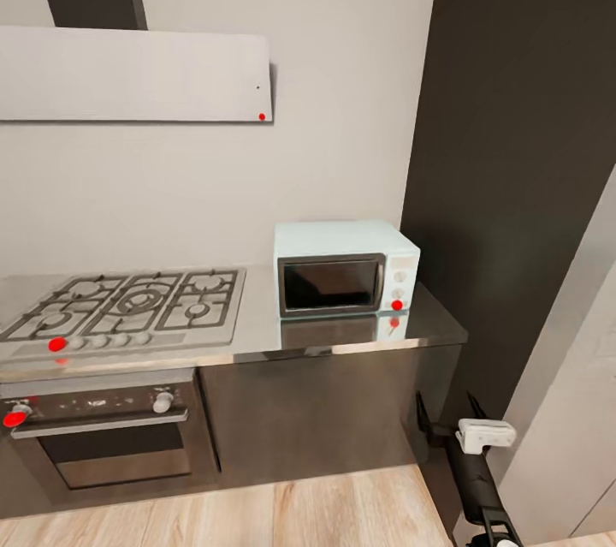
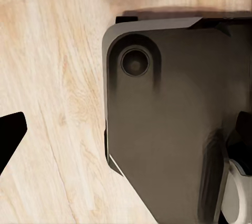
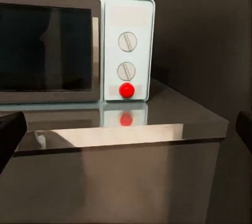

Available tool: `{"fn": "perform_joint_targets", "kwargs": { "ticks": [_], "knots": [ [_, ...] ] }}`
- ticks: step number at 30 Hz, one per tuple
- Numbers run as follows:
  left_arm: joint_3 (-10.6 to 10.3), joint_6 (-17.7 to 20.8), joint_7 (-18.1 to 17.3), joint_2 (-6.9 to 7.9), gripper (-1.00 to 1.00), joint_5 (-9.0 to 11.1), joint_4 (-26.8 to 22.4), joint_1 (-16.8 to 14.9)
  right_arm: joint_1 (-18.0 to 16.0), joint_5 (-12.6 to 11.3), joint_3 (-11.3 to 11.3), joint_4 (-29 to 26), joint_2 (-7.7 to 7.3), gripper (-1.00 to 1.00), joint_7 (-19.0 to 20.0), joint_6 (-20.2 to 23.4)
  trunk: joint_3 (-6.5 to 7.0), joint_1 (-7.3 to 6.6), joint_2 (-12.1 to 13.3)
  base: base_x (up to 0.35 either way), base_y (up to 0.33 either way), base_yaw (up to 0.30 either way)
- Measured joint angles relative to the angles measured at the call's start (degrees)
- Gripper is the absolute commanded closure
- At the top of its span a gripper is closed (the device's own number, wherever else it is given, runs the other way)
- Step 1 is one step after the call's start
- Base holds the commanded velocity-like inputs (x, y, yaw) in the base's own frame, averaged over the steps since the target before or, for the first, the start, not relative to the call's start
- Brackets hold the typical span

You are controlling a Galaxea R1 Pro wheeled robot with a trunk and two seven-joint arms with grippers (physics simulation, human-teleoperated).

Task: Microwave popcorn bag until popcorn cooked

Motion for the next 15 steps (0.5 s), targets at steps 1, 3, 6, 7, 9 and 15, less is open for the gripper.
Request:
{"fn": "perform_joint_targets", "kwargs": {
  "ticks": [1, 3, 6, 7, 9, 15],
  "knots": [
    [0.0, 0.0, 0.0, 0.00, -1.00, 0.0, 0.0, 0.0, 0.0, 0.0, 0.0, 0.0, -0.01, -1.00, 0.0, 0.0, 0.00, 0.00, 0.0, 0.000, 0.000, 0.000],
    [0.1, 0.0, 0.0, -0.01, -1.00, 0.0, 0.0, 0.0, 0.0, -0.2, 0.1, 0.0, -0.38, -1.00, 0.0, -0.2, 0.00, 0.00, 0.0, 0.000, 0.000, 0.000],
    [0.1, 0.0, 0.0, -0.01, -1.00, 0.0, 0.0, 0.0, 0.0, -0.3, 0.0, 0.0, -0.83, -1.00, 0.0, -0.2, 0.00, 0.00, 0.0, 0.000, 0.000, 0.000],
    [0.1, 0.0, 0.0, -0.01, -1.00, 0.0, 0.0, 0.0, 0.0, -0.3, 0.1, 0.0, -0.87, -1.00, 0.1, -0.2, 0.00, 0.00, 0.0, 0.000, 0.000, 0.000],
    [0.1, 0.0, 0.0, -0.01, -1.00, 0.0, 0.0, 0.0, 0.0, -0.3, 0.5, 0.0, -0.91, -1.00, 0.0, 0.0, 0.00, 0.00, 0.0, 0.000, 0.000, 0.000],
    [0.1, 0.0, 0.0, -0.01, -1.00, 0.0, 0.0, 0.0, 0.0, -0.2, 2.3, 0.0, -0.86, -1.00, 0.2, 0.5, 0.00, 0.00, 0.0, 0.000, 0.000, 0.116]
  ]
}}
